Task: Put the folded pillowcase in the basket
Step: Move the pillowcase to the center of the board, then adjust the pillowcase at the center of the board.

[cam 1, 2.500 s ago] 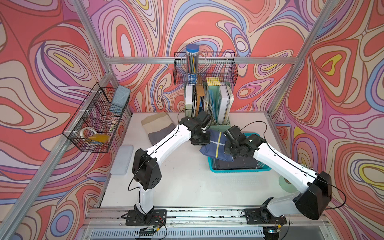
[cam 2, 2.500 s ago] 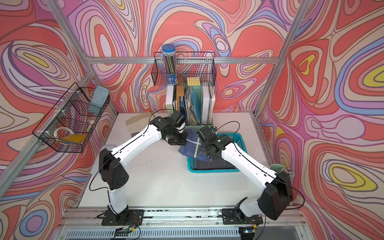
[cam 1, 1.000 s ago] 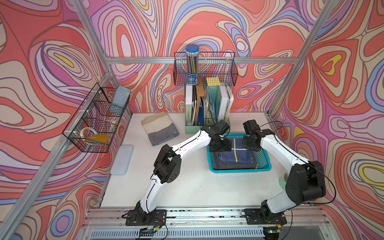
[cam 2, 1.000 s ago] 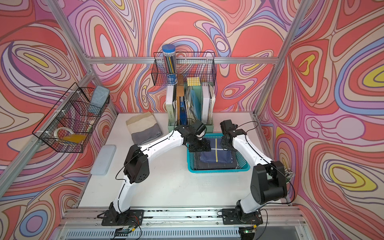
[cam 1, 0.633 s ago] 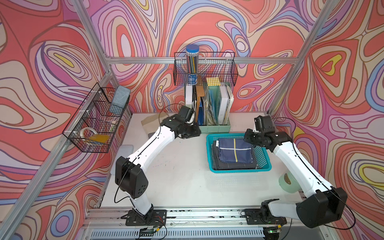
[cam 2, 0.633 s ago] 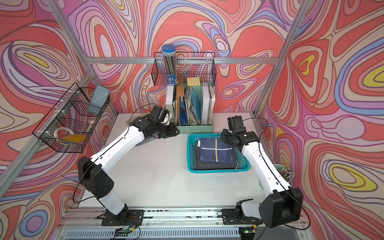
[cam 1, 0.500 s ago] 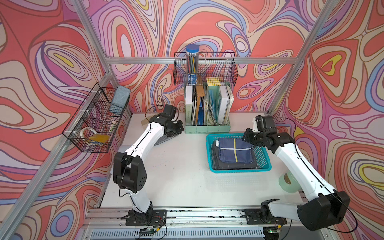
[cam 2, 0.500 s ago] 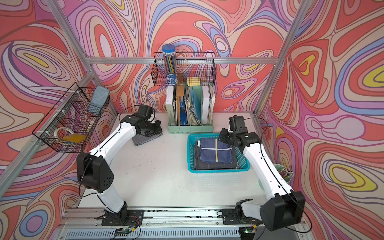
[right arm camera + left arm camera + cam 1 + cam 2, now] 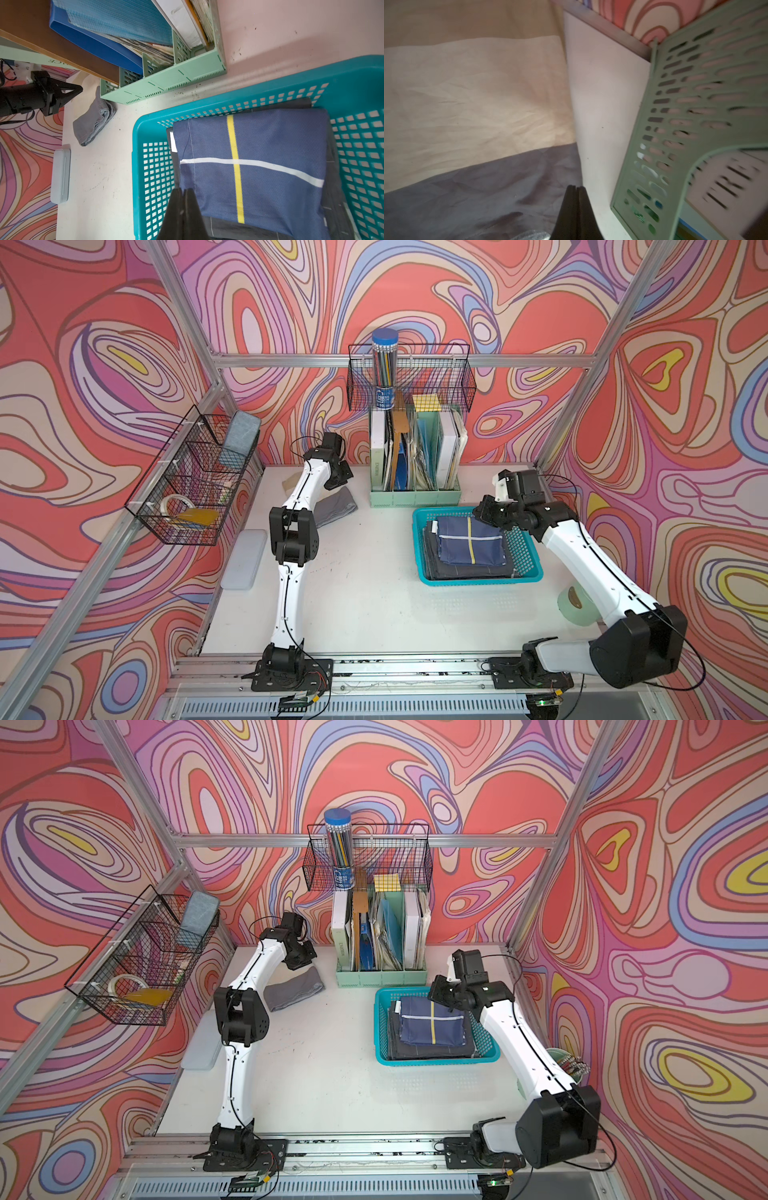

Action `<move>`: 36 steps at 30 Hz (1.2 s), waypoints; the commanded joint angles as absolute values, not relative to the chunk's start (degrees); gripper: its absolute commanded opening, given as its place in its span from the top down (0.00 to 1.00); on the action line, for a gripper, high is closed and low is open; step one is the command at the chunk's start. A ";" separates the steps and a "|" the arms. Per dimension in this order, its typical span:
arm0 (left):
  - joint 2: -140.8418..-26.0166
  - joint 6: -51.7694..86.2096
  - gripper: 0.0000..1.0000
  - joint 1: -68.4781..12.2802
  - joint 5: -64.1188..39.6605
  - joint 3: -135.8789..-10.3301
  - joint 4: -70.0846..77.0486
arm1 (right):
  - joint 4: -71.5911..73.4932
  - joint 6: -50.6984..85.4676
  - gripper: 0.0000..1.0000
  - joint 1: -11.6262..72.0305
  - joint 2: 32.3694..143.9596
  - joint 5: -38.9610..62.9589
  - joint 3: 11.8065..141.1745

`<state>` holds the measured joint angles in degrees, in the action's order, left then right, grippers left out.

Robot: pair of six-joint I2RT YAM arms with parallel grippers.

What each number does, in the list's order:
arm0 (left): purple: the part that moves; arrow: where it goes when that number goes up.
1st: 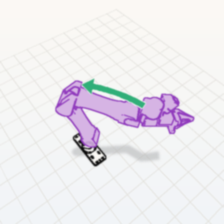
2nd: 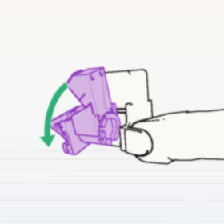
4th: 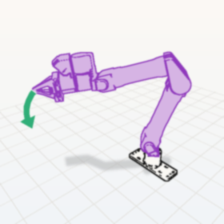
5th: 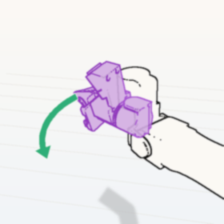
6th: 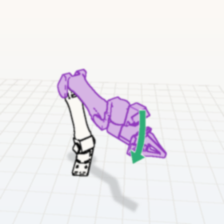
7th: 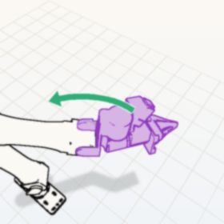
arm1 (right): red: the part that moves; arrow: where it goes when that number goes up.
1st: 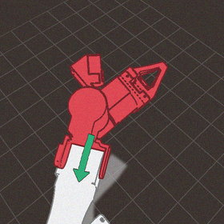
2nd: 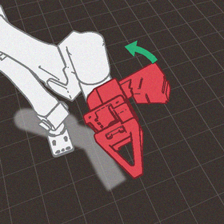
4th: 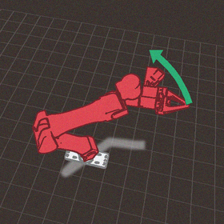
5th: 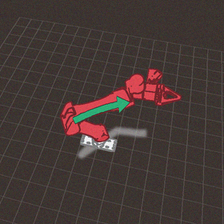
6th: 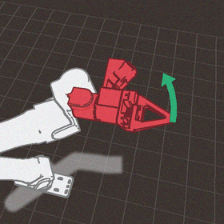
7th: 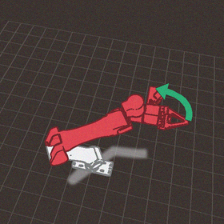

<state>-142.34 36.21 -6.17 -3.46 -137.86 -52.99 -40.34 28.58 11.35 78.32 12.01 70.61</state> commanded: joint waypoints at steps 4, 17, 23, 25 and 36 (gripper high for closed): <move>-148.45 47.28 1.00 -3.07 -6.24 -136.86 -63.03 | -39.16 28.30 1.00 11.70 80.32 13.09 71.22; -117.38 54.88 1.00 -10.23 -21.56 -72.02 -42.05 | -35.34 29.47 1.00 11.80 81.25 16.78 73.28; -91.84 55.73 1.00 -11.73 -20.30 -47.42 -43.43 | -36.12 30.07 1.00 14.35 78.67 19.12 74.07; -81.61 55.44 1.00 -11.86 -16.83 -46.92 -48.07 | -37.54 28.93 1.00 18.07 79.83 17.80 75.55; -68.34 54.24 1.00 -11.80 -5.60 -59.43 -62.83 | -41.28 23.16 1.00 44.46 108.57 13.88 93.18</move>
